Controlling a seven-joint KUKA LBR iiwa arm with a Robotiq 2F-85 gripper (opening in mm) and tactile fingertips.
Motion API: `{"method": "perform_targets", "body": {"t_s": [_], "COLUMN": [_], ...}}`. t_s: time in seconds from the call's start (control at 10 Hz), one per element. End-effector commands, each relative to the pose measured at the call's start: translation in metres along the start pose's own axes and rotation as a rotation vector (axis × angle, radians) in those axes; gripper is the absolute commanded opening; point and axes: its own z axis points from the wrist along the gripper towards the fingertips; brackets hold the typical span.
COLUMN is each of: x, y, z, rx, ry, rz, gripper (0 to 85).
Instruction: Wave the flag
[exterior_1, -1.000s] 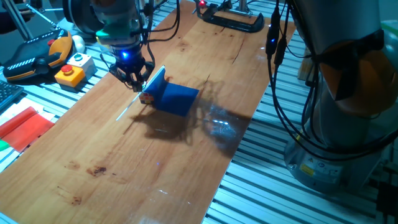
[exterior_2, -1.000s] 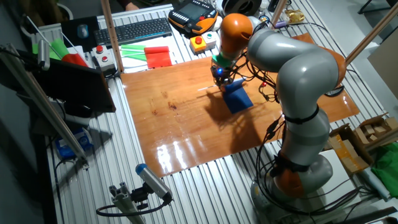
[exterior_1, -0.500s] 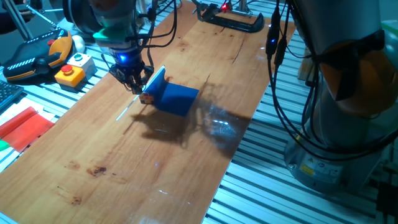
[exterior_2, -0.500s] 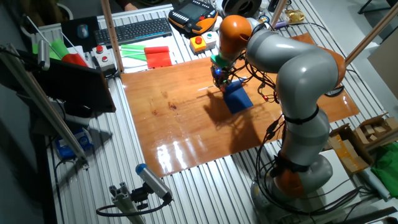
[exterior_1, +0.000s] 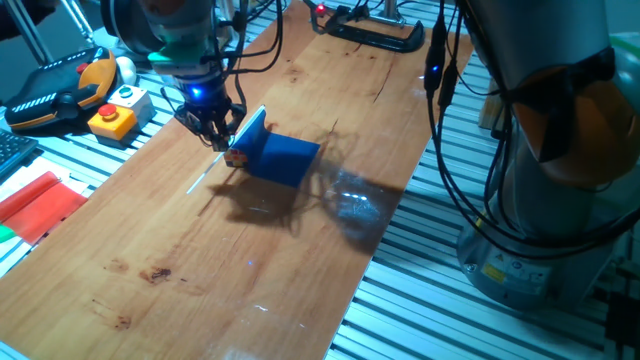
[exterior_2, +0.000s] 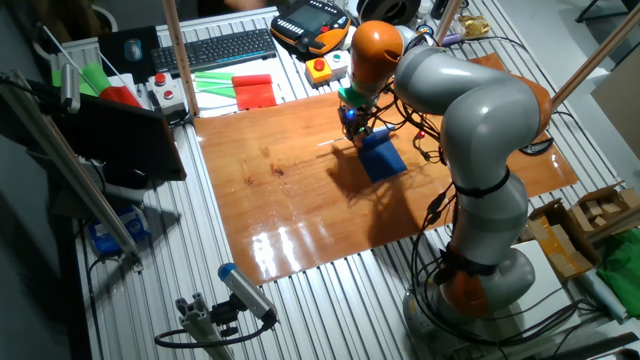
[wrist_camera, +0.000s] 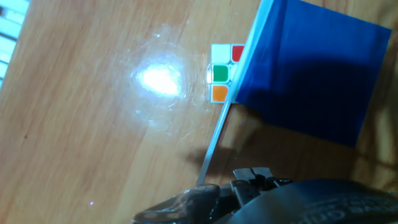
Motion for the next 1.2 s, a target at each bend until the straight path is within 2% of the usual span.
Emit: {"method": "perform_targets", "body": {"t_s": [0.0,0.2,0.3,0.5,0.7,0.8,0.9,1.1], "x": [0.000,0.000,0.000,0.001,0.012,0.015,0.014,0.021], "y": [0.000,0.000,0.000,0.002,0.012,0.015,0.017,0.026], "z": [0.000,0.000,0.000,0.002,0.012,0.014,0.015,0.018], "rx": [0.002,0.014,0.013,0.001,-0.019,-0.035,-0.042,-0.042], "ry": [-0.006,-0.051,-0.062,-0.048,-0.032,0.000,0.017,0.007], "rz": [0.006,0.018,0.038,0.089,0.145,0.161,0.174,0.213], "gripper": [0.7,0.7,0.7,0.7,0.7,0.7,0.7,0.7]}}
